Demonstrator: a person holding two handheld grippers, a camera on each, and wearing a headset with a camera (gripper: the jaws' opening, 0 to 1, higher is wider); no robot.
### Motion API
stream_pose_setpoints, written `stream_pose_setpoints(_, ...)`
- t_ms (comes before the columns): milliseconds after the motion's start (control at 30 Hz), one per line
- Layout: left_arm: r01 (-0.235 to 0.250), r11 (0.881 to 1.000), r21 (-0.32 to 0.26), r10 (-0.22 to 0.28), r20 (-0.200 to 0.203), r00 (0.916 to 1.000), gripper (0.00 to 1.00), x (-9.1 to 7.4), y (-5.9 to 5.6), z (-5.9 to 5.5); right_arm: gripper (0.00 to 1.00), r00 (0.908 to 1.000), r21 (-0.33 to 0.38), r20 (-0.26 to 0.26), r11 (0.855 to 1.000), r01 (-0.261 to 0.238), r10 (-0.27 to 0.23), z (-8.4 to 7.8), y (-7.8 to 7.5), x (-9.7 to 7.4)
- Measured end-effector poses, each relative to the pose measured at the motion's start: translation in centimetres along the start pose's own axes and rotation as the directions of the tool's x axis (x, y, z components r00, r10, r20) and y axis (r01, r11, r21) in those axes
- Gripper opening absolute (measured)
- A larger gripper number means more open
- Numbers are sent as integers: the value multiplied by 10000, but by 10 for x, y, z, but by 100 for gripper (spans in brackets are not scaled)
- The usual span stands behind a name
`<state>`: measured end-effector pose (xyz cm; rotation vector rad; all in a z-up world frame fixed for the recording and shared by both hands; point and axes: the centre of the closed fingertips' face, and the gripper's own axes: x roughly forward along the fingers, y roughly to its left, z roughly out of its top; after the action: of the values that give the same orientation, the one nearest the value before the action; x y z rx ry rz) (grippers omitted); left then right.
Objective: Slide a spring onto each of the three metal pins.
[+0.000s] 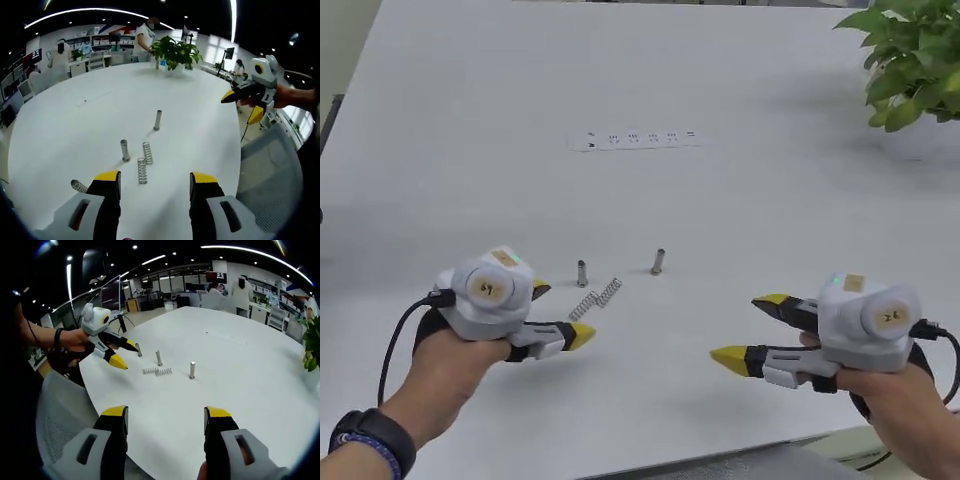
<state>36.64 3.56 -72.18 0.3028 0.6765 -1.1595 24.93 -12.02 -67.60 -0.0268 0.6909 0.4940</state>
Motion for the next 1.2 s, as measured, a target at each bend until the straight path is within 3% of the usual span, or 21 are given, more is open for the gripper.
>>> stream_pose_setpoints(233,-79,9999,-89,78,-171,9998,43,13,7,-7,60,9999,-47,-48,9999,-91,91,1,2,1)
stream_pose_setpoints(800,-161,9997,-165,144,-977,9951,23,45,13,-31,60,9997,-74,-187,9999,-135,133,-1,3,-2)
stream_pose_setpoints(1200,-444,9989,-165,419,-1291,9907,10,55,17,-39,61,9996,-62,-148,9997,-242,242,1,6,0)
